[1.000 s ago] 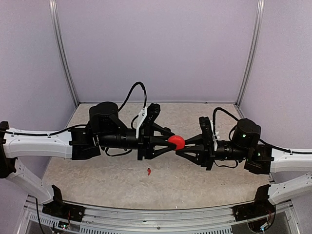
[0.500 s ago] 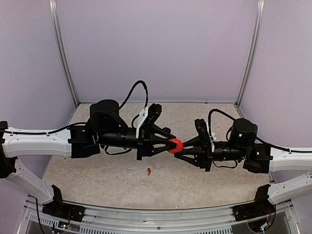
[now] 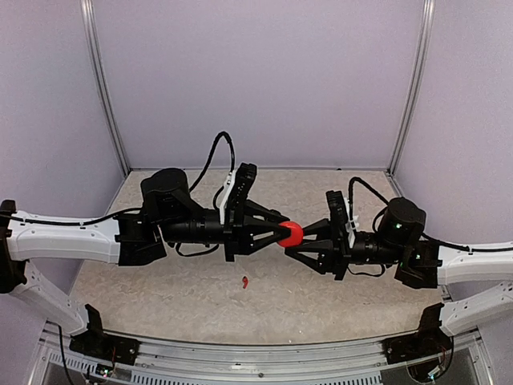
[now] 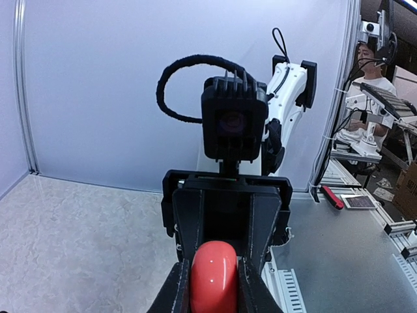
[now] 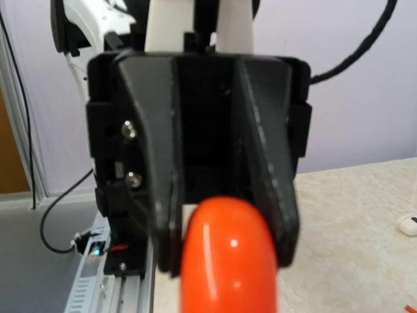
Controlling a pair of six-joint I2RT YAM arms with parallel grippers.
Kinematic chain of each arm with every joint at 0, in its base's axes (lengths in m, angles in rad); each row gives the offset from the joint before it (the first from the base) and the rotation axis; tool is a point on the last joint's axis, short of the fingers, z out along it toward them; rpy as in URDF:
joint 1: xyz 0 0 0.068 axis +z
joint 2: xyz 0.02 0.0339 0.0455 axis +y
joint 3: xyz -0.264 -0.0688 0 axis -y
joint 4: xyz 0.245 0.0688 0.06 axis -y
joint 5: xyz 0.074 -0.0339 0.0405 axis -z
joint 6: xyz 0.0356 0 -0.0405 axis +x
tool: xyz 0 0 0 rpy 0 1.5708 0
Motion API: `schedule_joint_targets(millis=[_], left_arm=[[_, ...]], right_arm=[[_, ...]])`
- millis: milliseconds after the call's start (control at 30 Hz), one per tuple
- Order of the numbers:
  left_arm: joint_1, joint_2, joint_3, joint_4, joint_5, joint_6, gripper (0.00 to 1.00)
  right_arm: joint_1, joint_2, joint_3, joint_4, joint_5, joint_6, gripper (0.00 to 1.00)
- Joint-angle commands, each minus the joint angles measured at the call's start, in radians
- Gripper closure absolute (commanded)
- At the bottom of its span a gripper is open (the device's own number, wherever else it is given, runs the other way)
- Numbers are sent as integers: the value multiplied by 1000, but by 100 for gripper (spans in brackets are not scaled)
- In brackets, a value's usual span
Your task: Insert the wireless bluetooth earbuds into the charging case
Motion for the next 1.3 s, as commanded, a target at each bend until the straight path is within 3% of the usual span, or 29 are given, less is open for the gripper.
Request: schedule_joint_targets(millis=[0,1267], left_arm=[[-2,-3,-11,102,-13,-35,86],[-14,20,-11,116,4,-37,86]], right_arm=[[4,-2,-23,101,-17,40,69],[5,9,-7,119,-13,47,67]])
